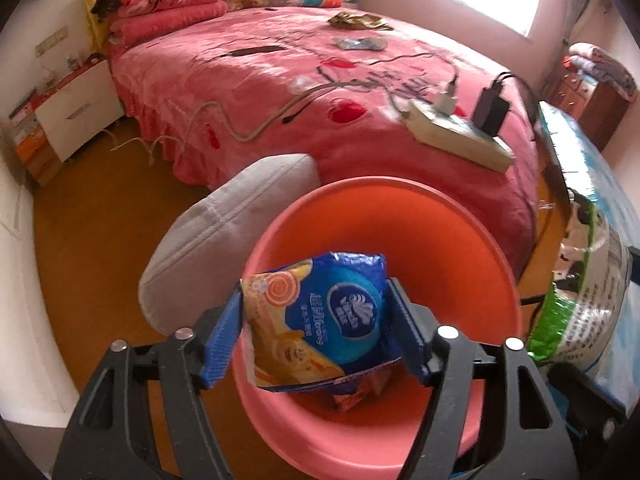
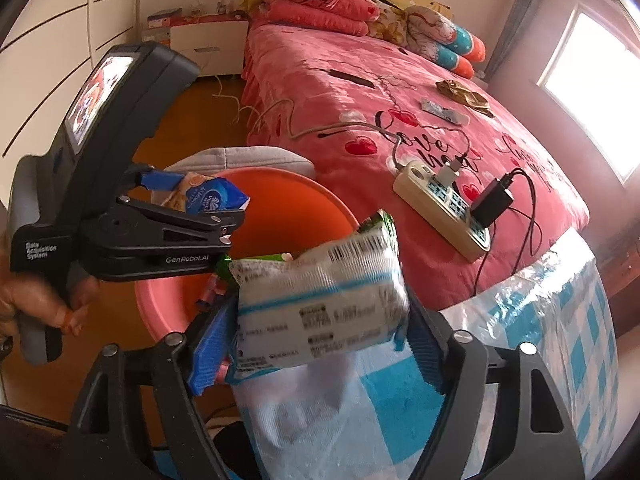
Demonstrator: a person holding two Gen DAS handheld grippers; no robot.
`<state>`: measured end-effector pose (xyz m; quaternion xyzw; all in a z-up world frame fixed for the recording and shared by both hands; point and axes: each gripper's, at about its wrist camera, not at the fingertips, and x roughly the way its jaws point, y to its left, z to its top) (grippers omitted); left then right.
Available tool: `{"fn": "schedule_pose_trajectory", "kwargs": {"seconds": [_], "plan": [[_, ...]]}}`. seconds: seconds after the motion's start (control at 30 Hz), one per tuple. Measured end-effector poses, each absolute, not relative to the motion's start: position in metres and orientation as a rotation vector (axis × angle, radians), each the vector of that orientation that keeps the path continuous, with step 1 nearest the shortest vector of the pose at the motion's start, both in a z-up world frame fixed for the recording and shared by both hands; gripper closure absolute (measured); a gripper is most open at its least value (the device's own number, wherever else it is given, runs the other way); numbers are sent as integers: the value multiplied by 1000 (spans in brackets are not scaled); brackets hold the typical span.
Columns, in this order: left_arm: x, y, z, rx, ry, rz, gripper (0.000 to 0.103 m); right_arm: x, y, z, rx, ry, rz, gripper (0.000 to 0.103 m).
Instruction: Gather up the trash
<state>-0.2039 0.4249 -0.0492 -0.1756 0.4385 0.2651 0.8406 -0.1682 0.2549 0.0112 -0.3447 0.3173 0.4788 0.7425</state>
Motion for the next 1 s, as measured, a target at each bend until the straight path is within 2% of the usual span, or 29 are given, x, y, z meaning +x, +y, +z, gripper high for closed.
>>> {"fn": "schedule_pose_trajectory", "kwargs": {"seconds": [0.07,0.17,1.0], "plan": [[-206,428,-51,-383,934,574,22,-168,255,12,-752,685,1057,16],[-206,426,-52,-368,942,581,19,-168,252,15,-735,673,1058,14],[-198,400,-18,-276,908,573,15,-134,181,33,-456,772,906,10]]}}
